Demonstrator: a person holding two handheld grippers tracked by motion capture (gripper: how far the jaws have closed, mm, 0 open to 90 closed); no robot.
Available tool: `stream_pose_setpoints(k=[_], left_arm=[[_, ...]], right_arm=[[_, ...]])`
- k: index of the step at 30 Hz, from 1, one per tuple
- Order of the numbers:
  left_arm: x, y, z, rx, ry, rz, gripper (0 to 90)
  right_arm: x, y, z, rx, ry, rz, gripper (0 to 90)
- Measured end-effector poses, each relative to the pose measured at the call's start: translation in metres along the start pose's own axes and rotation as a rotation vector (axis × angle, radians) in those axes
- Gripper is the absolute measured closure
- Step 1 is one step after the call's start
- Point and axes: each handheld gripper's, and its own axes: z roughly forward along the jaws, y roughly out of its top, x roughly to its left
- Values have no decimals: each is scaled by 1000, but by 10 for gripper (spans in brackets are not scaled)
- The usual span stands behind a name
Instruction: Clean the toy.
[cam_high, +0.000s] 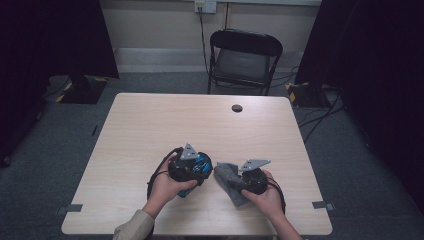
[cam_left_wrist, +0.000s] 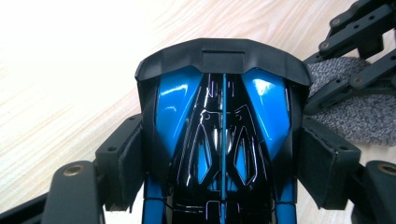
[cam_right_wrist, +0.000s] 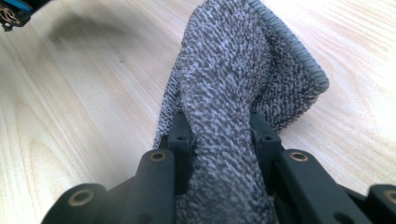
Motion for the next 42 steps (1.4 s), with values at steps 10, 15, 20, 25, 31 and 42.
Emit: stream_pose_setpoints(k=[10, 15, 20, 25, 31, 42], left_arm=[[5, 9, -10, -42, -7, -19, 256], [7, 10, -14, -54, -3, -22, 256], [2, 16, -17, -73, -25, -24, 256], [0, 20, -18, -81, -24, -12, 256], [3, 20, -24, -115, -40, -36, 256], [0, 25, -21, -119, -38, -27, 256]], right_arm=[[-2, 22, -21, -67, -9, -19, 709], [0, 41, -39, -146, 21, -21, 714], [4, 51, -39, -192, 68, -2, 714], [14, 55, -28, -206, 116, 4, 714], [10, 53, -26, -223, 153, 34, 715], [18, 51, -17, -199, 190, 10, 715]])
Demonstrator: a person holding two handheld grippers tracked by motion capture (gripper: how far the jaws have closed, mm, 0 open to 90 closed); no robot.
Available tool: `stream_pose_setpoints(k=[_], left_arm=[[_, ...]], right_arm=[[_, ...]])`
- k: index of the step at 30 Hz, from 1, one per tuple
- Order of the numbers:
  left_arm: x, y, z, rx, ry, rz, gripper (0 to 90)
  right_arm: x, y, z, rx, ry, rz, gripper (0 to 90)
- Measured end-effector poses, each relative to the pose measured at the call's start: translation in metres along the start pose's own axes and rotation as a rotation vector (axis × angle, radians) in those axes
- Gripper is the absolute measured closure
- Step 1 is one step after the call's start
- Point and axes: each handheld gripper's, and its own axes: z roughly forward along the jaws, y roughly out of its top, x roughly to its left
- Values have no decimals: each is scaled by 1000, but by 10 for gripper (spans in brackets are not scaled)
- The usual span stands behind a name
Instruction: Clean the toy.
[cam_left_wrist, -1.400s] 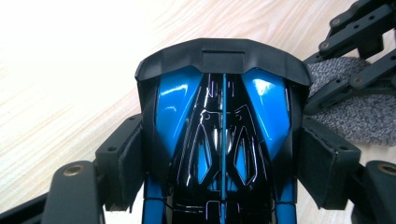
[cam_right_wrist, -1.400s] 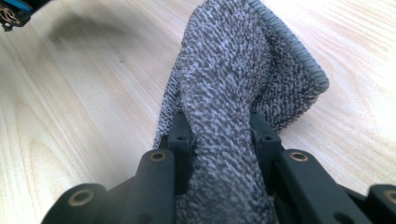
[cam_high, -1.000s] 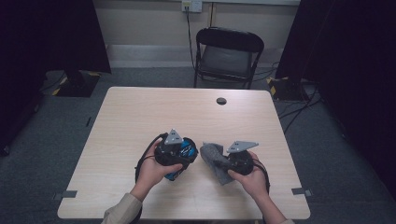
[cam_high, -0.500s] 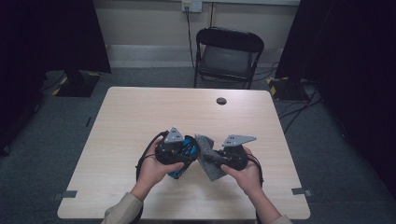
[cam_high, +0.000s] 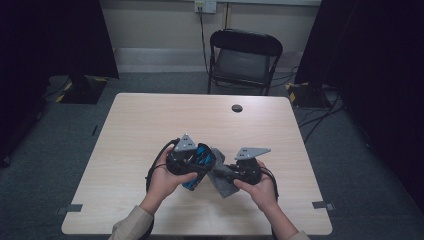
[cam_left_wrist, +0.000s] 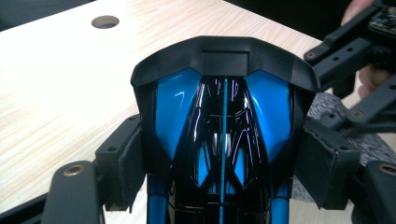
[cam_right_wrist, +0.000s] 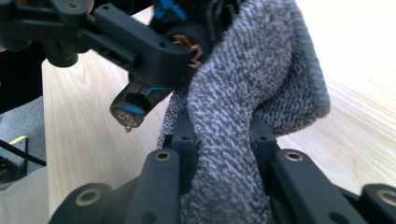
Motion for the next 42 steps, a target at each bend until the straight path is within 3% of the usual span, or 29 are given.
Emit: stream_pose_setpoints(k=[6, 14, 23, 34, 38, 42], left_arm=[[0, 2, 1, -3, 2, 1, 256], [-1, 7, 2, -33, -11, -22, 256], [-1, 8, 0, -31, 2, -11, 256], [9, -4, -9, -32, 34, -29, 255], [10, -6, -9, -19, 34, -27, 255], [9, -7, -7, -25, 28, -29, 255]], right_arm=[[2, 1, 1, 24, -11, -17, 715], [17, -6, 16, 97, 0, -84, 714], [19, -10, 20, 122, -5, -87, 714], [-3, 10, -16, 47, -101, -62, 714], [-4, 18, -22, 17, -100, -59, 714], [4, 22, -17, 15, -83, -75, 714]])
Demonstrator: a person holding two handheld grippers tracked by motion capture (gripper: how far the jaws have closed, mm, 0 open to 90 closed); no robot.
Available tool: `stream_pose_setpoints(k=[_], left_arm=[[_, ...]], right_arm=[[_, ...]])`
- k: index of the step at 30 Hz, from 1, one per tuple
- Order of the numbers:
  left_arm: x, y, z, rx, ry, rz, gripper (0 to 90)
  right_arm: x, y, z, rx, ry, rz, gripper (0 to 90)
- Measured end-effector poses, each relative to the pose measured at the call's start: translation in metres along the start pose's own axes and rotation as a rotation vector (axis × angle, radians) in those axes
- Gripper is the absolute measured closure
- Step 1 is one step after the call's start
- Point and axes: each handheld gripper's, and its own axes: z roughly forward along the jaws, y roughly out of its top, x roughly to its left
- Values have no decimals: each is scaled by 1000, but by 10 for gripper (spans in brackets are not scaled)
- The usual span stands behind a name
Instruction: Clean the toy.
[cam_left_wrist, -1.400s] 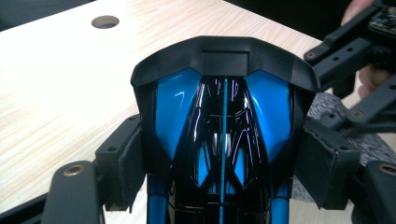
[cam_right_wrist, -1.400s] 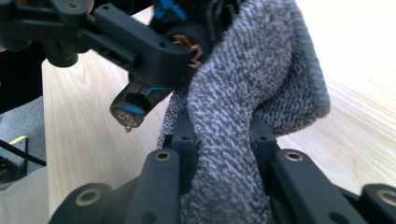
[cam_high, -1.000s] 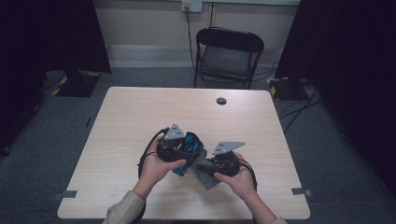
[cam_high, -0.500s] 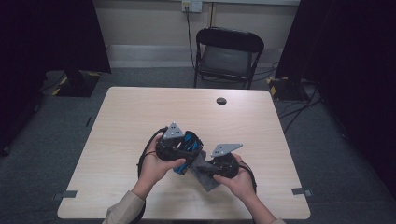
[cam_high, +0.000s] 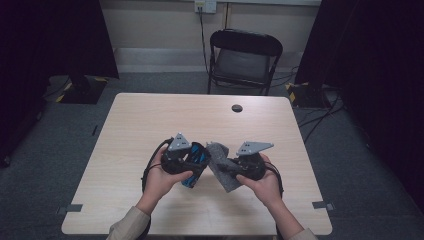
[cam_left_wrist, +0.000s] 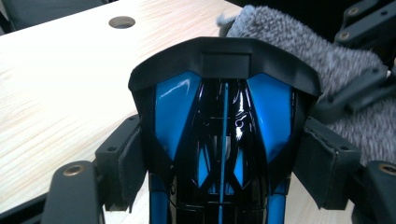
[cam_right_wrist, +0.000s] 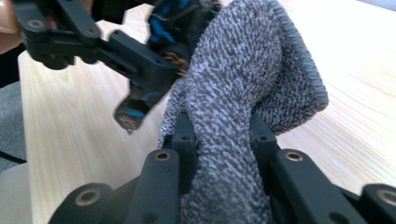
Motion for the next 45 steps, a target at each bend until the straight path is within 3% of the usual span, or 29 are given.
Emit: stream_pose_setpoints(k=[23, 28, 34, 38, 45], left_arm=[[-5, 6, -1, -4, -6, 11, 255], [-7, 8, -1, -20, -19, 6, 255], [-9, 13, 0, -28, -27, 19, 255], [-7, 12, 0, -37, -32, -2, 255], [-7, 15, -1, -45, -30, -1, 255]], right_arm=[[5, -10, 23, 32, 41, 19, 714], [9, -13, 27, 39, 55, 6, 714], [18, -19, 39, 85, 73, -22, 713], [22, -22, 43, 91, 87, -20, 713], [27, -27, 50, 128, 101, -43, 713]])
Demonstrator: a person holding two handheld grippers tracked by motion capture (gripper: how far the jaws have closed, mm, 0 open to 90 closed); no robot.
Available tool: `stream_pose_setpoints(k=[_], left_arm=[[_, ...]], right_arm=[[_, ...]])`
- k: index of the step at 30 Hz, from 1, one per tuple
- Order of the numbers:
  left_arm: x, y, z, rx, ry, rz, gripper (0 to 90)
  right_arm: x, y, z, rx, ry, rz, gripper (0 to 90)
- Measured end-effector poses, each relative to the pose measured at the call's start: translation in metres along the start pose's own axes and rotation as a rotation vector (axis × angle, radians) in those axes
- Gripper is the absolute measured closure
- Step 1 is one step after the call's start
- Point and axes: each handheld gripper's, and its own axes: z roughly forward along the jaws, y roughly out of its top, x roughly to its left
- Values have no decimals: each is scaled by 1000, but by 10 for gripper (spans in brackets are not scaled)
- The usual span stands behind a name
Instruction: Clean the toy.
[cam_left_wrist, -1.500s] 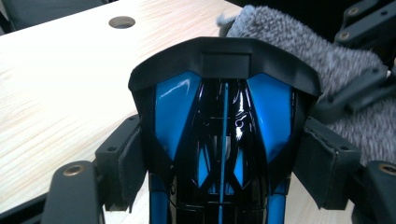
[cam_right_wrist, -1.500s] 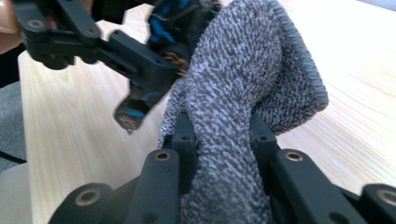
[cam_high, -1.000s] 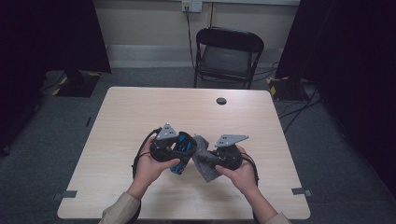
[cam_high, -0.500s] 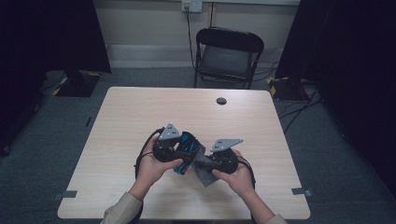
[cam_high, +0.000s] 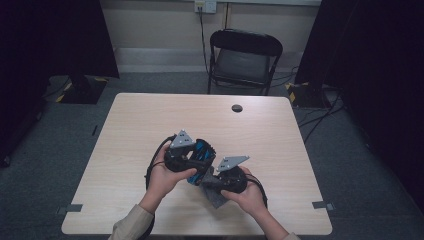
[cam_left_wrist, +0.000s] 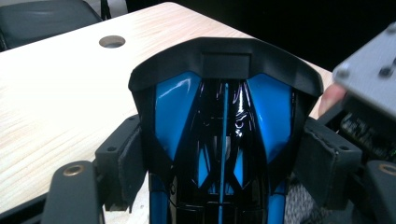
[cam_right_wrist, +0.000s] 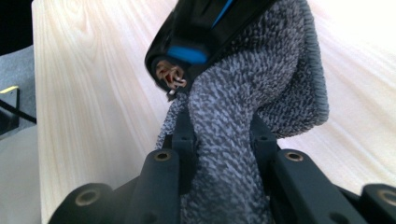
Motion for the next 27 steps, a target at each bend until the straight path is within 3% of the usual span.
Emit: stream_pose_setpoints(k=[6, 9, 13, 20, 27], left_arm=[[-1, 1, -2, -11, -2, -1, 255], [-2, 1, -2, -5, -8, 4, 255], [-2, -2, -3, 0, -9, 6, 255], [1, -9, -5, 17, -8, 2, 255], [0, -15, -2, 28, -26, -7, 255]], right_arm=[[3, -7, 7, 46, 18, -21, 713], [0, -9, 6, 61, 3, -4, 712], [-11, -5, -7, 17, -36, 25, 712], [-28, 14, -43, -58, -123, 28, 712], [-33, 26, -54, -109, -135, 33, 712]])
